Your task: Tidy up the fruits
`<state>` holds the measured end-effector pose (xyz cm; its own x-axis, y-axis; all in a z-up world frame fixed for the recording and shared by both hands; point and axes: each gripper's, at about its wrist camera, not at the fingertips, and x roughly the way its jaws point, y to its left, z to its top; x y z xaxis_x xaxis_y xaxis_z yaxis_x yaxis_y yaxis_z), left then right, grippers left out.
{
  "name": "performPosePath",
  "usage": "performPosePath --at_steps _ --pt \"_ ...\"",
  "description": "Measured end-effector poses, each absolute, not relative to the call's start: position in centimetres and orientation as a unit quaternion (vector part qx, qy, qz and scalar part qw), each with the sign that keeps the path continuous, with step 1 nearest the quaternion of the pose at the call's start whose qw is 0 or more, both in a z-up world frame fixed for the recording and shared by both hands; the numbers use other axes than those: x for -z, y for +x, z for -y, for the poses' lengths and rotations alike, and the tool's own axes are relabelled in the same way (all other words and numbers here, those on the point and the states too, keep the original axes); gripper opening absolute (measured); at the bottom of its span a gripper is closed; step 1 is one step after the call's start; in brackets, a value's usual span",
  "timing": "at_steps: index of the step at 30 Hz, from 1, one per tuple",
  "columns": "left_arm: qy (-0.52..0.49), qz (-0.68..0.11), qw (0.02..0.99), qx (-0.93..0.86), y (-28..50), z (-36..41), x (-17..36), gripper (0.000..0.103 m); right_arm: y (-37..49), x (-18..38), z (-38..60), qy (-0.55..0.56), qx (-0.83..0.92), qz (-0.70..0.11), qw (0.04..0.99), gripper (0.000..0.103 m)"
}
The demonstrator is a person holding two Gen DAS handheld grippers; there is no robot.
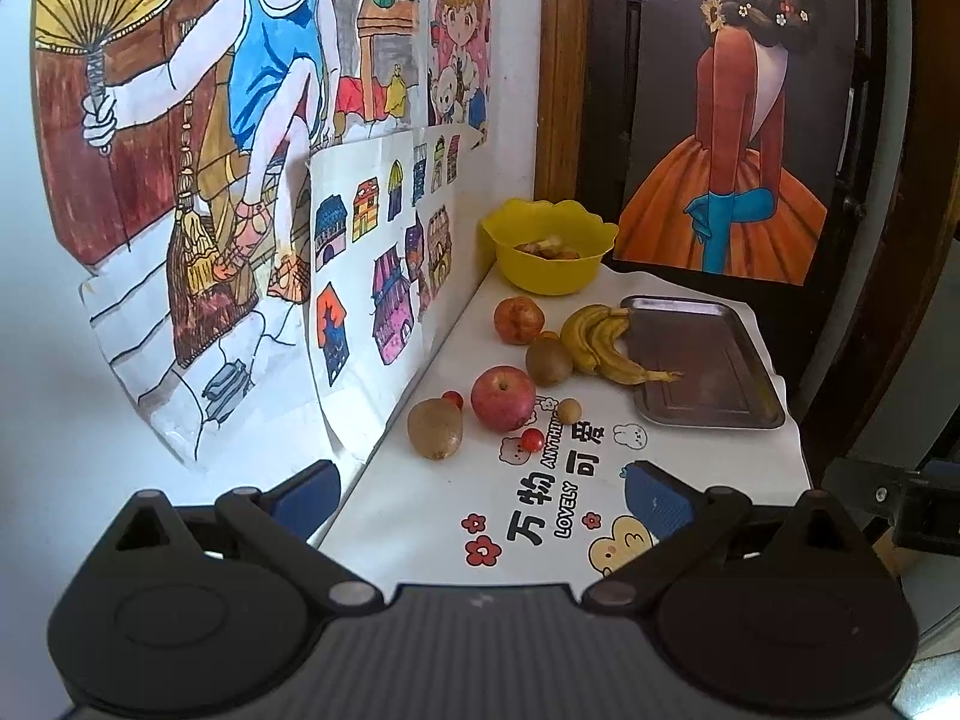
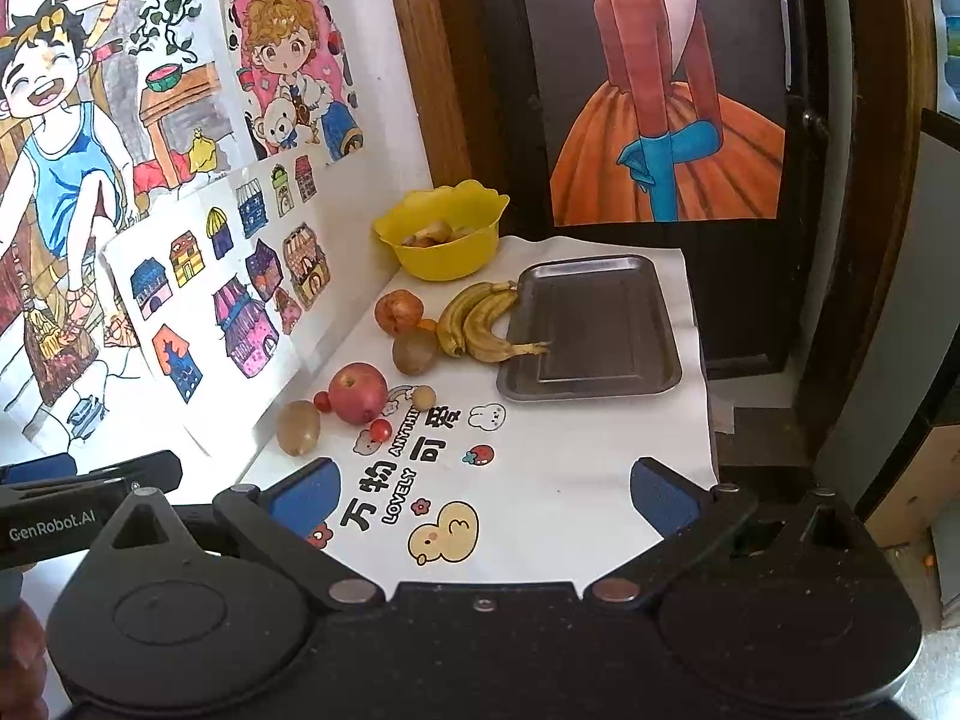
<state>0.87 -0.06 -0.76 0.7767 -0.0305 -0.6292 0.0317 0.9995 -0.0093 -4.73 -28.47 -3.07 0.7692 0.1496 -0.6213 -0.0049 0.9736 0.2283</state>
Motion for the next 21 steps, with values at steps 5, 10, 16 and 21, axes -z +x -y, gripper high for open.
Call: performPosePath --at_steps 5,10,16,21 --pt "0.001 -0.336 0.942 0.017 1.2 0.1 1.0 0.103 -4.6 3.2 28.6 0.108 -0.042 -0.338 0.934 0.102" --pt "-0.001 -0.34 0.94 0.016 1.5 0.1 1.2 0.103 -4.4 3.2 28.7 0.107 -0.042 -0.34 0.933 0.102" --pt "-0.003 -0.347 0.938 0.013 2.1 0.1 1.6 0.103 -3.6 3.7 28.9 0.107 -0.044 -0.346 0.931 0.102" --pt "-0.004 -0.355 0.935 0.009 2.5 0.4 2.0 0.103 -3.1 4.1 29.2 0.105 -0.047 -0.355 0.928 0.102"
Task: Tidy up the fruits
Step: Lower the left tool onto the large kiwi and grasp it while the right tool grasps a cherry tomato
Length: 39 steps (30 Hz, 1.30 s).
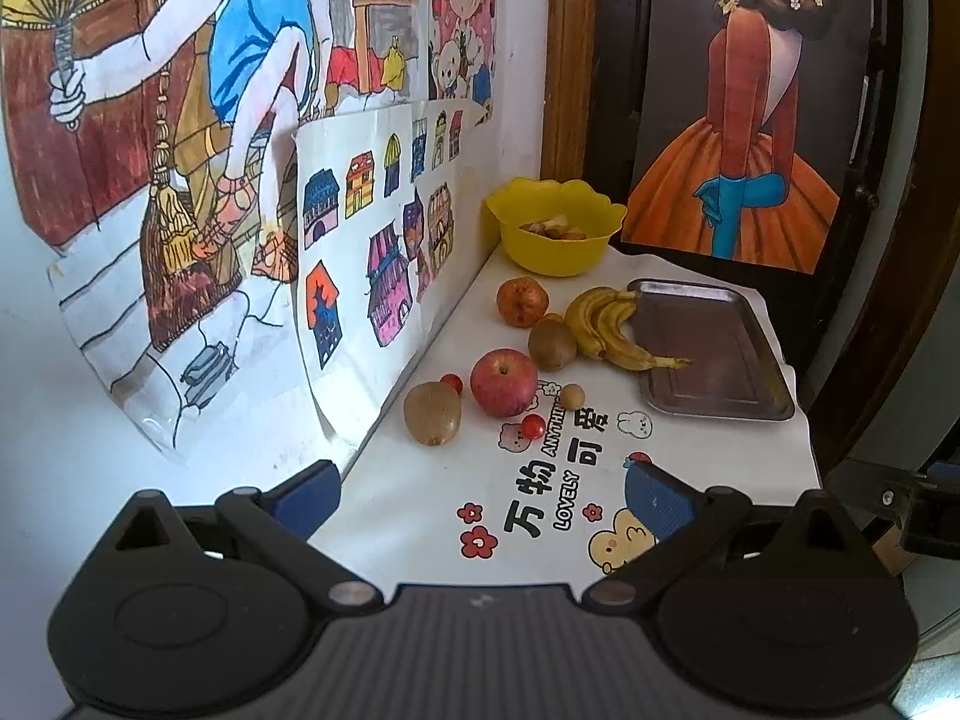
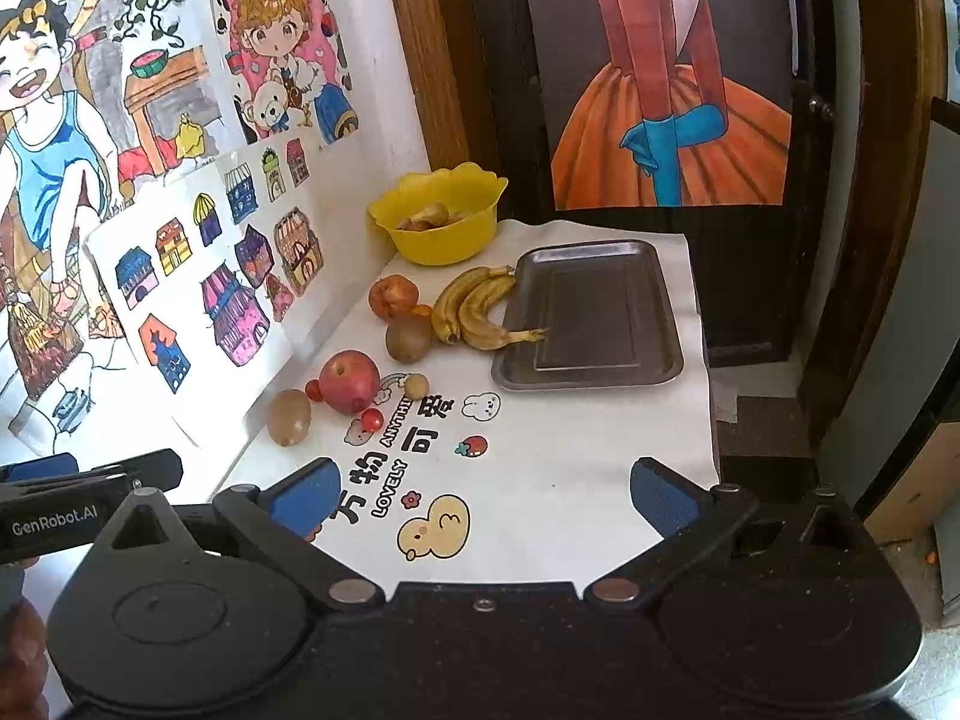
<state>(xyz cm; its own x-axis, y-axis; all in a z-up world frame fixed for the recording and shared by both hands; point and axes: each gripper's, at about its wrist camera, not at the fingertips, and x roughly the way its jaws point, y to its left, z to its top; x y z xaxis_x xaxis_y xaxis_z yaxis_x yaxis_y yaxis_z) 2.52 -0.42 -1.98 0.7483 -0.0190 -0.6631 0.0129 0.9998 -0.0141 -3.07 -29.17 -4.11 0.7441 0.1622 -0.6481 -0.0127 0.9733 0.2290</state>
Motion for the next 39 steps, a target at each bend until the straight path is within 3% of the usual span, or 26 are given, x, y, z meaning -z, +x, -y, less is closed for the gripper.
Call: performPosePath --at_steps 22,33,39 --pt "-0.044 -0.429 0.895 -0.119 9.3 2.3 7.1 0.103 4.8 9.8 32.3 0.049 -0.156 -0.41 0.897 0.102" --pt "-0.032 -0.441 0.886 -0.142 15.3 1.8 12.4 0.103 11.5 15.4 30.3 0.002 -0.281 -0.392 0.876 0.102" --pt "-0.019 -0.433 0.894 -0.116 20.1 0.8 16.2 0.103 13.1 19.7 26.5 -0.044 -0.247 -0.347 0.904 0.102"
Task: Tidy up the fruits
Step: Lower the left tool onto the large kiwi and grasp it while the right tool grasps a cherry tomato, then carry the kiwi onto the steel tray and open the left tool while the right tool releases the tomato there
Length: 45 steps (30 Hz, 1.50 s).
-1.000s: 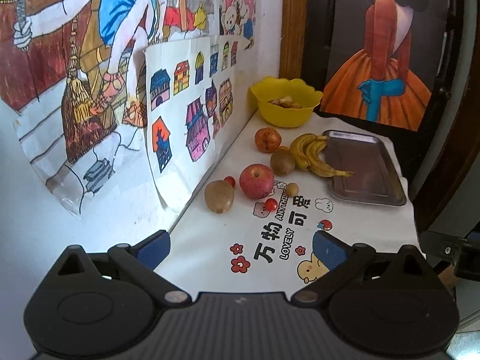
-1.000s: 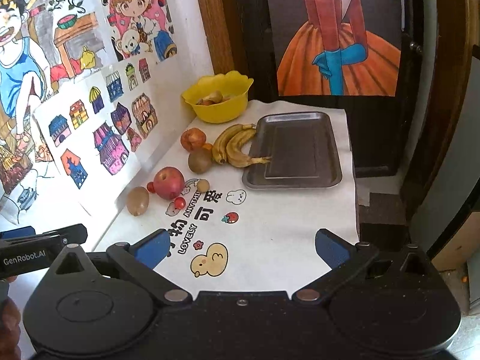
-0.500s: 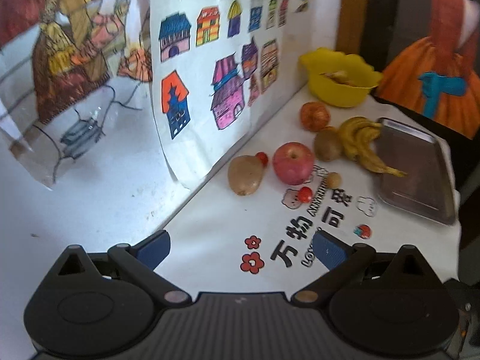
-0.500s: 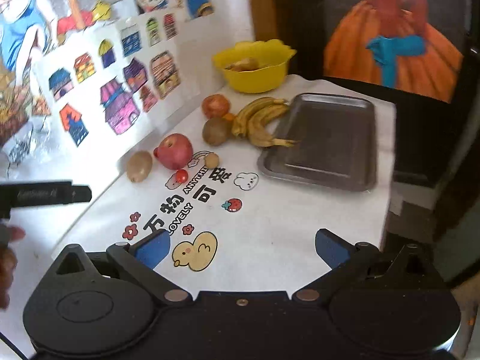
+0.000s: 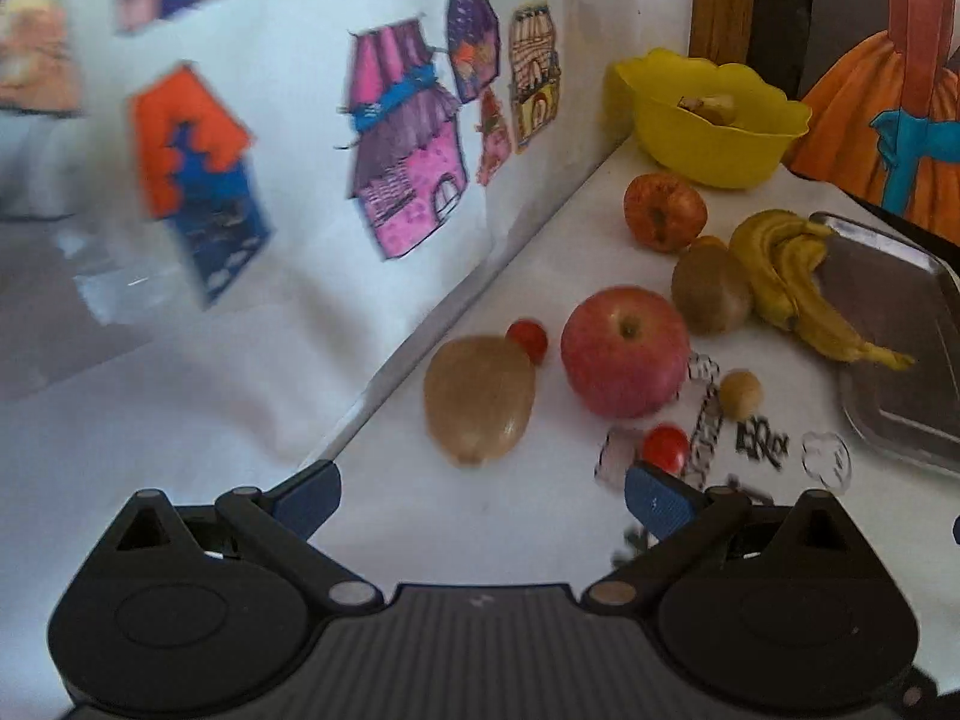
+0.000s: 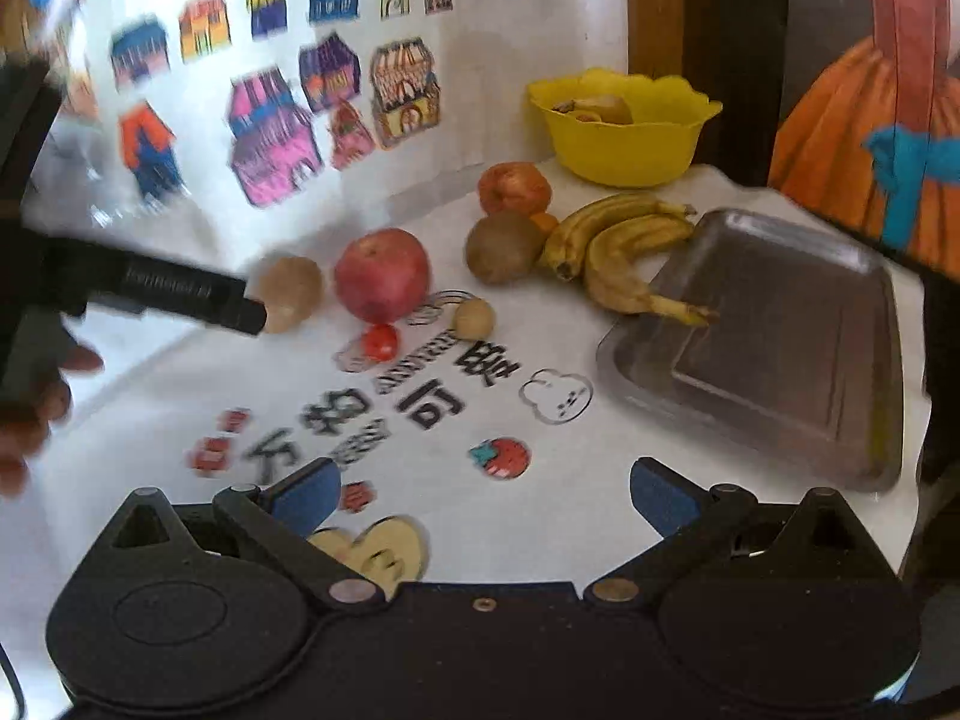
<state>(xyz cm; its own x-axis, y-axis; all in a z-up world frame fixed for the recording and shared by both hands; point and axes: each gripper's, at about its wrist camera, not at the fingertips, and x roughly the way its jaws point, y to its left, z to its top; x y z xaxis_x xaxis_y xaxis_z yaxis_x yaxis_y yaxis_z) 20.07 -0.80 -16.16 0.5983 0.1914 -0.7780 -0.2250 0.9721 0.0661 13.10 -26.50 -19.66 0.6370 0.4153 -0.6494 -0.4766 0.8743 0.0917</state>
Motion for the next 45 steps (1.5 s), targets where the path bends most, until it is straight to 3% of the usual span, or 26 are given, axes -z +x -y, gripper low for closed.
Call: performPosePath --at_steps 2,7,17,23,27,33,38,40,45 --pt "-0.015 -0.431 0.895 -0.111 21.2 1.0 17.1 0.103 13.5 20.6 26.1 -0.035 -0.245 -0.334 0.91 0.101" --pt "-0.013 -0.416 0.902 -0.113 22.1 0.6 18.6 0.102 14.8 21.9 24.7 -0.035 -0.269 -0.32 0.908 0.085" --pt "-0.037 -0.417 0.904 -0.086 23.3 -1.3 19.3 0.092 16.7 22.5 21.0 -0.028 -0.293 -0.323 0.899 0.079" --pt "-0.037 -0.425 0.901 -0.072 24.0 -1.6 19.6 0.091 17.6 22.8 19.0 -0.048 -0.305 -0.324 0.894 0.067" --pt "-0.042 -0.429 0.899 -0.073 24.3 -2.1 19.8 0.08 18.2 23.0 18.2 -0.045 -0.307 -0.323 0.894 0.057" --pt "-0.033 -0.436 0.896 -0.08 24.7 -2.4 20.0 0.078 18.9 23.2 16.9 -0.047 -0.296 -0.321 0.898 0.044" --pt "-0.028 -0.437 0.895 -0.084 25.1 -2.2 20.0 0.065 19.0 23.3 16.1 -0.055 -0.298 -0.311 0.901 0.035" --pt "-0.024 -0.437 0.894 -0.091 25.1 -2.1 20.0 0.06 19.0 23.3 15.9 -0.059 -0.301 -0.308 0.9 0.026" --pt "-0.032 -0.431 0.896 -0.098 24.6 -1.9 20.0 0.059 19.0 23.4 16.1 -0.057 -0.302 -0.305 0.901 0.025"
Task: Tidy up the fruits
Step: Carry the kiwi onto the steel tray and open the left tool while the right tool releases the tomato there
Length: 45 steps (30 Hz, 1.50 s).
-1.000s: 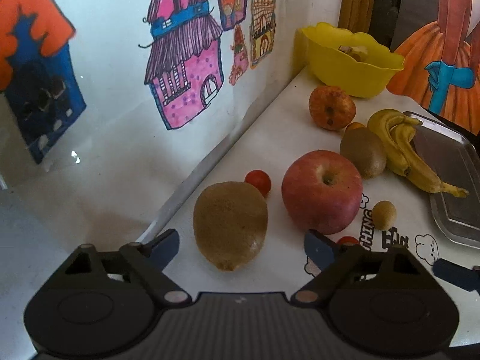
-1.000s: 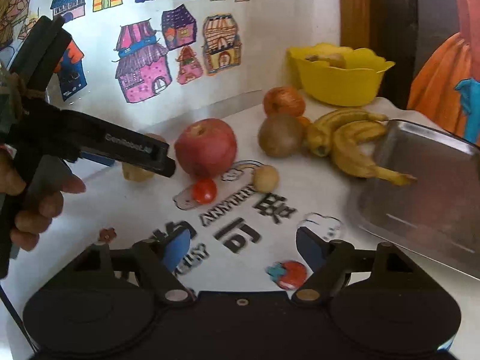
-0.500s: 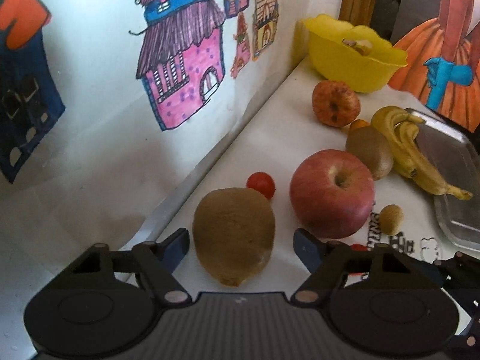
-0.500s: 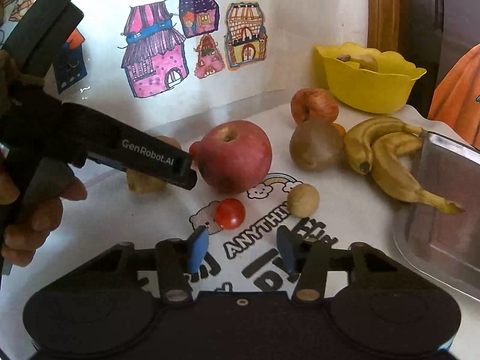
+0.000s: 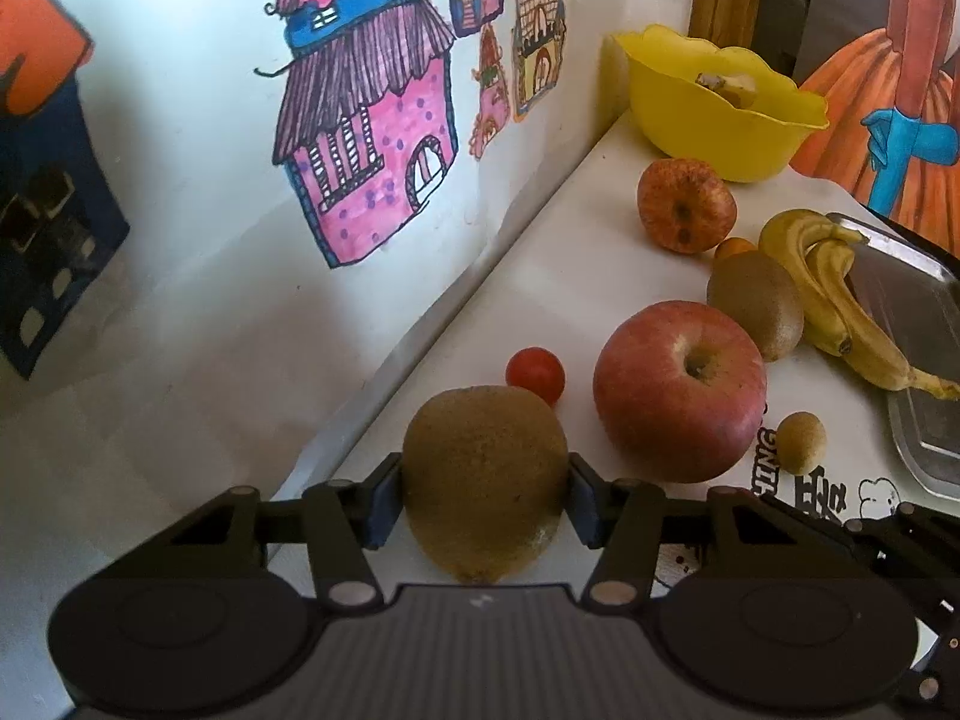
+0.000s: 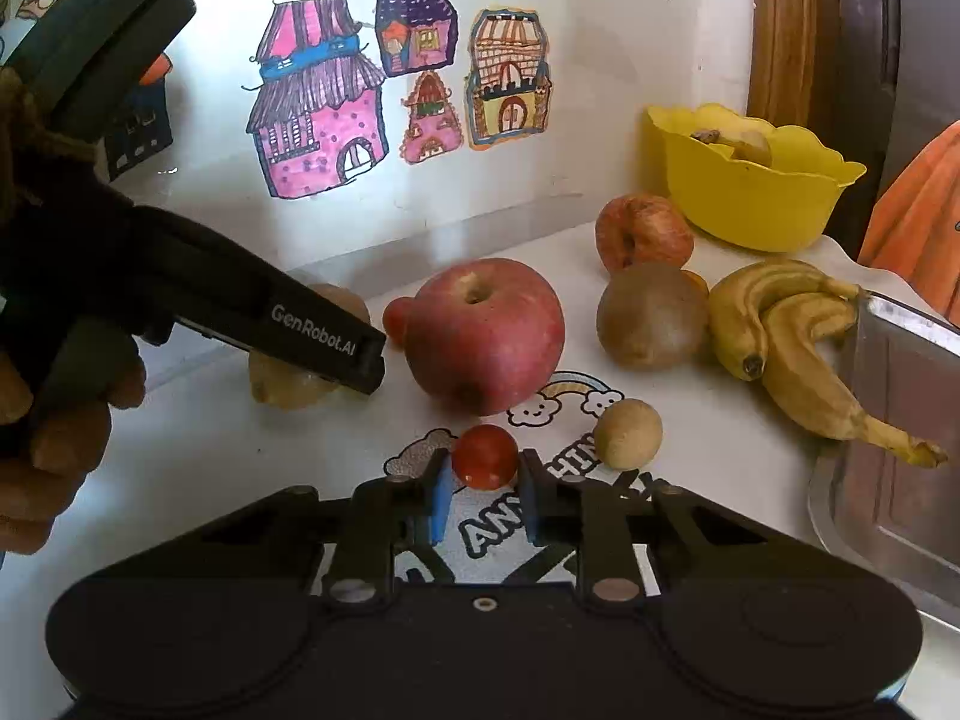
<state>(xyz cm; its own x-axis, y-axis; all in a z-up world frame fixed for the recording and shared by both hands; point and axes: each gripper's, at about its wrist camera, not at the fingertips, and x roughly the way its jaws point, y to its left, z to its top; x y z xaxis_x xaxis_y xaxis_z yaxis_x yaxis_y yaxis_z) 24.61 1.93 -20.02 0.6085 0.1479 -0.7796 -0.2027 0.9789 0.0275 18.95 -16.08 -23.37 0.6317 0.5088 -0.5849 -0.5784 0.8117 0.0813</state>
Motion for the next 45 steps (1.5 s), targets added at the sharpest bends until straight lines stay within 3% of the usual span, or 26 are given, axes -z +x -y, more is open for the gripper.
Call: performPosePath --at_steps 20,45 --pt "-0.041 -0.428 0.902 -0.037 20.3 5.2 20.1 0.059 16.1 22.9 24.2 -0.054 -0.243 -0.284 0.926 0.024" --pt "-0.002 -0.407 0.91 0.074 26.5 22.1 20.2 0.059 17.7 23.5 41.2 -0.004 -0.102 -0.264 0.959 0.025"
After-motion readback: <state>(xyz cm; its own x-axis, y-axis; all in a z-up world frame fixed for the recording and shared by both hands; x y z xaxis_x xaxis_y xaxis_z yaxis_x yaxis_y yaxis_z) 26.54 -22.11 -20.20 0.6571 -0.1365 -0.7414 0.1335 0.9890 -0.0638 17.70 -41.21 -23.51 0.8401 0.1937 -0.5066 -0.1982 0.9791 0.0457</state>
